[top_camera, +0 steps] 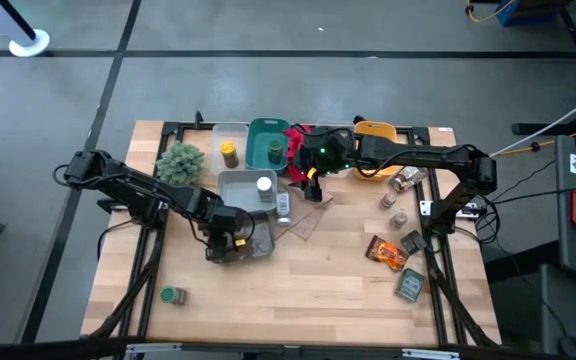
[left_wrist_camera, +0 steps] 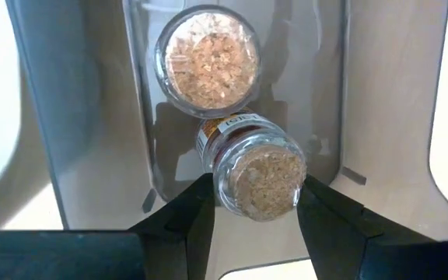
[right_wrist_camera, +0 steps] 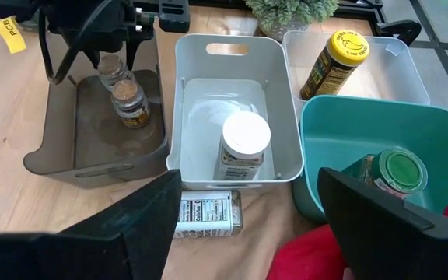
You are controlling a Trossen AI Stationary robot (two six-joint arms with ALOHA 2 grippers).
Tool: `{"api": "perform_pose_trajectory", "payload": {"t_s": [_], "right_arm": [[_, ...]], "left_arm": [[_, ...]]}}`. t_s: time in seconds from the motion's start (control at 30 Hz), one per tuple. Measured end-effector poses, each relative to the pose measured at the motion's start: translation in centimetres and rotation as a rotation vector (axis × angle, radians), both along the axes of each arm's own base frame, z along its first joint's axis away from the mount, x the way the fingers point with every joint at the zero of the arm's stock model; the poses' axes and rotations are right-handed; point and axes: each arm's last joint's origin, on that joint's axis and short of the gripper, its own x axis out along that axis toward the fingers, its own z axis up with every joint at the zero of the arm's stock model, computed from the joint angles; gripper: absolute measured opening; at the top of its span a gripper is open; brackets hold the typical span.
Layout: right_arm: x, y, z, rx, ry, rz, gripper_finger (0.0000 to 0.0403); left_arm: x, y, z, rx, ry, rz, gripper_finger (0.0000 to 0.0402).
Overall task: Sort spices by type
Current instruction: Put the brown seasoning bottle into the black bin, then put the green seasoning bottle into the green bin
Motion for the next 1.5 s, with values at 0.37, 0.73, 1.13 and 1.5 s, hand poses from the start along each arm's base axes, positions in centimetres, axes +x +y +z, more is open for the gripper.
{"api": "perform_pose_trajectory", "payload": {"t_s": [0.37, 0.73, 1.13, 1.5], "right_arm": [[0.0, 0.0, 0.0, 0.0, 0.0, 0.001, 0.0301], [0.0, 0.0, 0.0, 0.0, 0.0, 0.001, 0.0301], [0.0, 0.0, 0.0, 0.0, 0.001, 0.001, 0.0301], [0.0, 0.0, 0.0, 0.0, 0.001, 0.001, 0.0301]], "left_arm": [[0.5, -0.1, 0.0, -0.035, -0.036, 0.08, 0.0198], [1.3, -0.4, 2.1, -0.085, -0.067, 0.062, 0.0213], [0.8, -1.2, 6.6, -0.287, 0.132, 0.227, 0.0212], [-0.9, -4.8, 6.8, -0.407, 0.324, 0.262, 0.0212]]}}
